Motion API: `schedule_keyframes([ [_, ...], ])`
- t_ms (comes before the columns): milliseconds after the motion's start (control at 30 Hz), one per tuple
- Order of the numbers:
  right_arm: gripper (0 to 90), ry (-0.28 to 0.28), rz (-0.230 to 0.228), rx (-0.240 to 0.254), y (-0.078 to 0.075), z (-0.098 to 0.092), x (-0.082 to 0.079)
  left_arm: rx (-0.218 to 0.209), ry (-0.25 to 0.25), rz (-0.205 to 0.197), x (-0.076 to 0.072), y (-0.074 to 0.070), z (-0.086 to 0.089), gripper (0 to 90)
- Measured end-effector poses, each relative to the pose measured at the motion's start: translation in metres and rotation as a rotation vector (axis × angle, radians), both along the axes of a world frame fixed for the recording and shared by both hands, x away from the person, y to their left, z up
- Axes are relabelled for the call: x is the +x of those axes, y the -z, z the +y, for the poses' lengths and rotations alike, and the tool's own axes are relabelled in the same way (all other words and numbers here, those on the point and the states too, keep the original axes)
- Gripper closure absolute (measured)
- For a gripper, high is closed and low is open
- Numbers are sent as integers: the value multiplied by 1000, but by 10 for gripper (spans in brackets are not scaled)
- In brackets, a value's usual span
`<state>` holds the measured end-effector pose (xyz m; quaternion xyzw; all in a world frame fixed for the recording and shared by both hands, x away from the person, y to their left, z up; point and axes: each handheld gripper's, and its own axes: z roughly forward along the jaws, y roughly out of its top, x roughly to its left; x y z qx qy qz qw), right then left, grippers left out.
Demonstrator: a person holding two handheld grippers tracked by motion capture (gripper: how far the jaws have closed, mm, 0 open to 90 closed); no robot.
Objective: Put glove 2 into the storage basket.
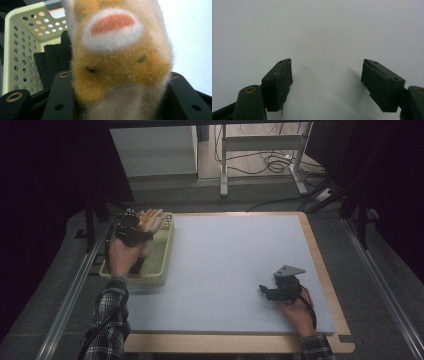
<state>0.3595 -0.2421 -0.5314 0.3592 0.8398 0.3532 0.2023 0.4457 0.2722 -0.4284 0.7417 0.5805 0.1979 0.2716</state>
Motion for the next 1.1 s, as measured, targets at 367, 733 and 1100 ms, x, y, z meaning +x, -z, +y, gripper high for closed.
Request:
schedule_keyframes([
  [367,247,0,-1,0,0,0,0,-2,-15,21,13,24,1,503],
  [733,247,0,-3,-2,0,0,0,14,-17,68,24,46,-2,501],
  [1100,247,0,-4,-2,0,0,0,48,13,144,37,62,-15,494],
])
